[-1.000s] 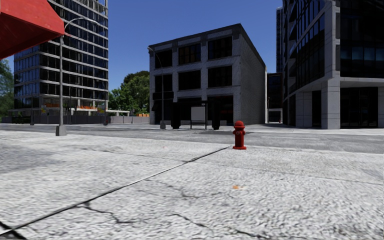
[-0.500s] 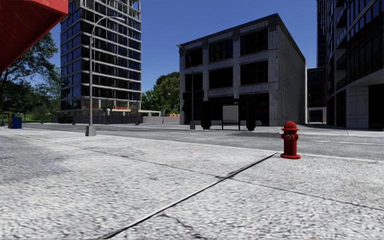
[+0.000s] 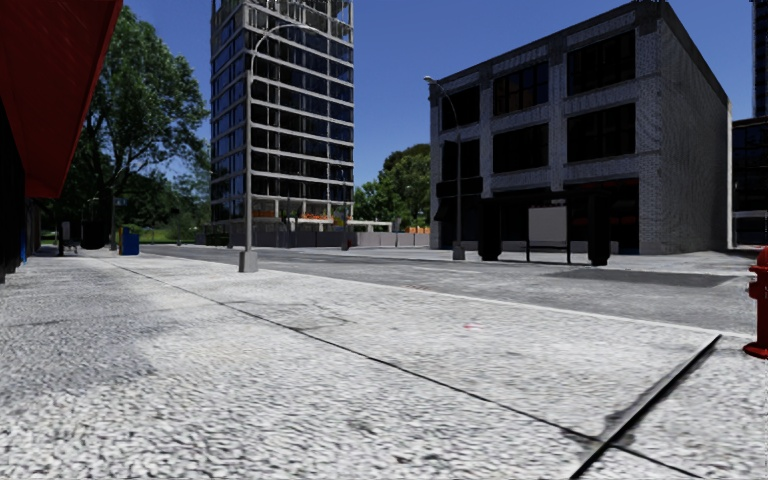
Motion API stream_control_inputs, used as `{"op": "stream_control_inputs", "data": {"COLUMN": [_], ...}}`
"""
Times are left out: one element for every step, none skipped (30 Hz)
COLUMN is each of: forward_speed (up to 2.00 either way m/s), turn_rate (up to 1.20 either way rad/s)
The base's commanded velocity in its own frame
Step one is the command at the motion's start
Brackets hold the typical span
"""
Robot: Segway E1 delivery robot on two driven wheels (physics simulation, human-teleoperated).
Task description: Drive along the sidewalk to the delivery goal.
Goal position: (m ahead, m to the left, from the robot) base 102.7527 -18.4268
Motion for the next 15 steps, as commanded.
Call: {"op": "stream_control_inputs", "data": {"forward_speed": [2.0,2.0,2.0,2.0,2.0,2.0,2.0,2.0,2.0,2.0,2.0,2.0,2.0,2.0,2.0], "turn_rate": [0.48,0.48,0.48,0.48,0.48,0.48,0.48,0.48,0.48,0.48,0.48,0.48,0.48,0.48,0.48]}}
